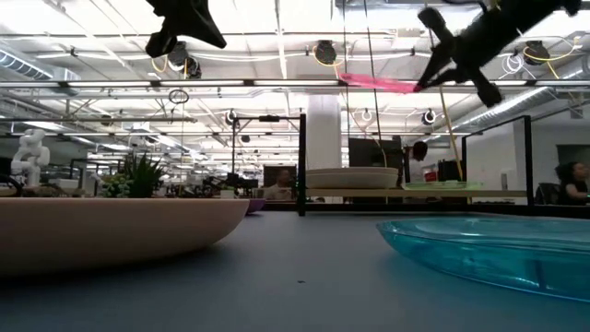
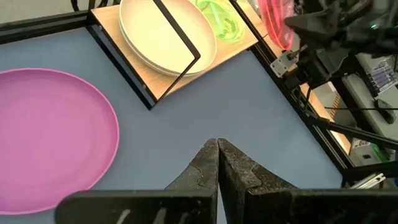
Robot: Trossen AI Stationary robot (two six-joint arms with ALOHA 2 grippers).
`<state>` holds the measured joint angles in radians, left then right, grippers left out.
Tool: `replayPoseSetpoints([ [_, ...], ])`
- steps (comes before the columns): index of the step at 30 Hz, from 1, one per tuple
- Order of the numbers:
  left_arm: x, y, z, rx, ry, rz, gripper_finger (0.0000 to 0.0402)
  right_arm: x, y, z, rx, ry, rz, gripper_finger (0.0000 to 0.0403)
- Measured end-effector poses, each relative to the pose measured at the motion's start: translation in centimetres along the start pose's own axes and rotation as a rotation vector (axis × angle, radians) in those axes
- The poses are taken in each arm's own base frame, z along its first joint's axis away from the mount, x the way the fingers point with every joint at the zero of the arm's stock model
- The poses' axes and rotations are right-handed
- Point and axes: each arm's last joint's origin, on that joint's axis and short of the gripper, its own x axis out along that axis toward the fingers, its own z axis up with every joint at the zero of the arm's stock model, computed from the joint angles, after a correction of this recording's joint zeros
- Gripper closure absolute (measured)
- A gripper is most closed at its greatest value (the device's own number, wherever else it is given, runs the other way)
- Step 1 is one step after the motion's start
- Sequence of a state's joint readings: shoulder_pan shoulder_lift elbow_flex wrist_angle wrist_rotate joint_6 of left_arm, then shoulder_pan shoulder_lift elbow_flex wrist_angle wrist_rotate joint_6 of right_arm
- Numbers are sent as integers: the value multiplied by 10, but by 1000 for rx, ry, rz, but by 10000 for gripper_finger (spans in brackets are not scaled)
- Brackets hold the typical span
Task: Place and stack plates onto a shelf
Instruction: Stack the pink plate on top of the green plate on the shelf
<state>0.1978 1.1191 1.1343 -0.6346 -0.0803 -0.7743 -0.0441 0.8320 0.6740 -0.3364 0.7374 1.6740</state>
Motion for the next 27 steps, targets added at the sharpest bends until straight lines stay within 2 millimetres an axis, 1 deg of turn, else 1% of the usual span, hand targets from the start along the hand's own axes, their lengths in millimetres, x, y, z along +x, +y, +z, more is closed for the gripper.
replayPoseSetpoints([
  [2, 0, 0, 0, -3, 0, 1, 398, 3, -10, -2, 25, -1, -8, 403],
  [6, 0, 1, 0, -2, -17, 20, 398, 6, -20, -3, 58, -27, -27, 403],
  [13, 0, 2, 1, 16, -39, 50, 398, 9, -33, -2, 112, -114, -40, 403],
  [21, 0, 2, 1, 84, -58, 74, 398, 12, -44, -3, 135, -123, -61, 403],
  [27, 0, 2, 2, 99, -60, 78, 398, 13, -54, -2, 140, -163, -103, 403],
])
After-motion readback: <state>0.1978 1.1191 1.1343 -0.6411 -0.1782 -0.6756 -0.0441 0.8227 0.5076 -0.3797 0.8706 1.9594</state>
